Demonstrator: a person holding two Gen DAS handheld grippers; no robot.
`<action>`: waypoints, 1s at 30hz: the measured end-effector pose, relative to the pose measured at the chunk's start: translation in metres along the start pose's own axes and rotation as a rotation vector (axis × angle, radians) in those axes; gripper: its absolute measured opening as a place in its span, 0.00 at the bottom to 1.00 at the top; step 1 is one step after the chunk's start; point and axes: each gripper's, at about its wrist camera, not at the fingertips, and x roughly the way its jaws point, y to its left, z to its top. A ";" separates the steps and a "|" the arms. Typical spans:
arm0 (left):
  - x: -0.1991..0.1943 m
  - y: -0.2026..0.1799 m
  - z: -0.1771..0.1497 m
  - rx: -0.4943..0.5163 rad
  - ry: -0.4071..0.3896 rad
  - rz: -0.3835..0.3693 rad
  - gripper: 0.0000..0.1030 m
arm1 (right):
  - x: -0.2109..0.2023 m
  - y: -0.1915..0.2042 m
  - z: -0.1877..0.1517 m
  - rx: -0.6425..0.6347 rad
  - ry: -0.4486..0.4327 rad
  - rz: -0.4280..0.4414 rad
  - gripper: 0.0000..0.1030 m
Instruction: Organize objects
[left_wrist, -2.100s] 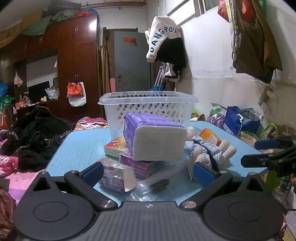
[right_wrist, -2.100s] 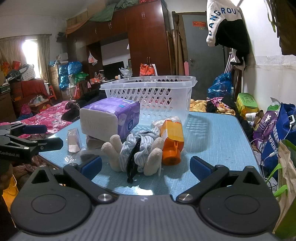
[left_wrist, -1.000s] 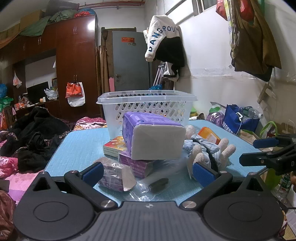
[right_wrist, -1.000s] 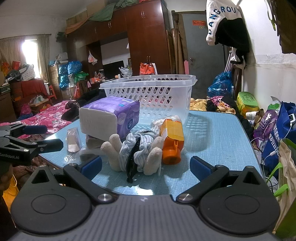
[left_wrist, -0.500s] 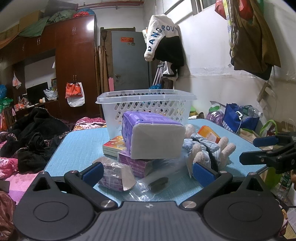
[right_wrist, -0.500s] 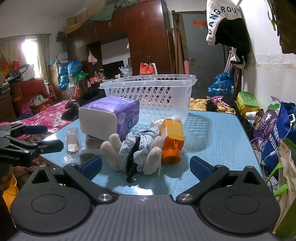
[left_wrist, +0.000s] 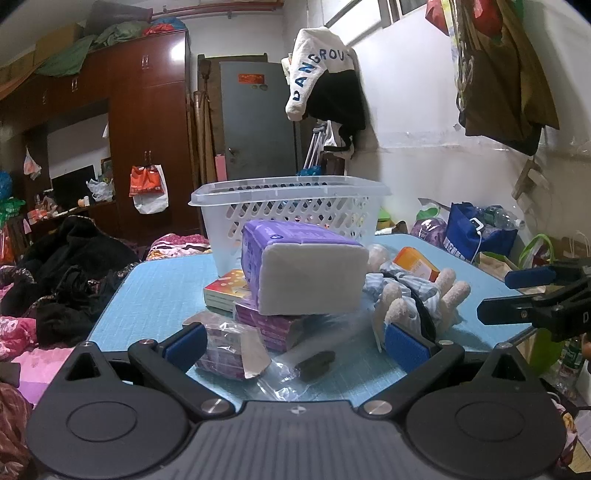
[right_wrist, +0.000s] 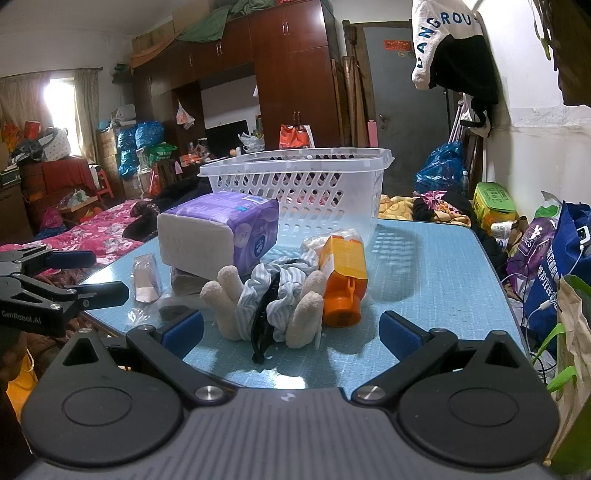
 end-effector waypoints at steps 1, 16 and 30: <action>0.000 0.000 0.000 0.001 0.000 0.000 1.00 | -0.001 0.000 0.001 -0.001 0.000 0.000 1.00; 0.000 -0.001 0.001 0.005 -0.001 0.005 1.00 | -0.002 0.000 -0.001 0.000 -0.035 -0.004 1.00; -0.010 0.010 0.000 0.024 -0.268 0.094 1.00 | -0.014 -0.028 -0.019 0.085 -0.389 -0.020 1.00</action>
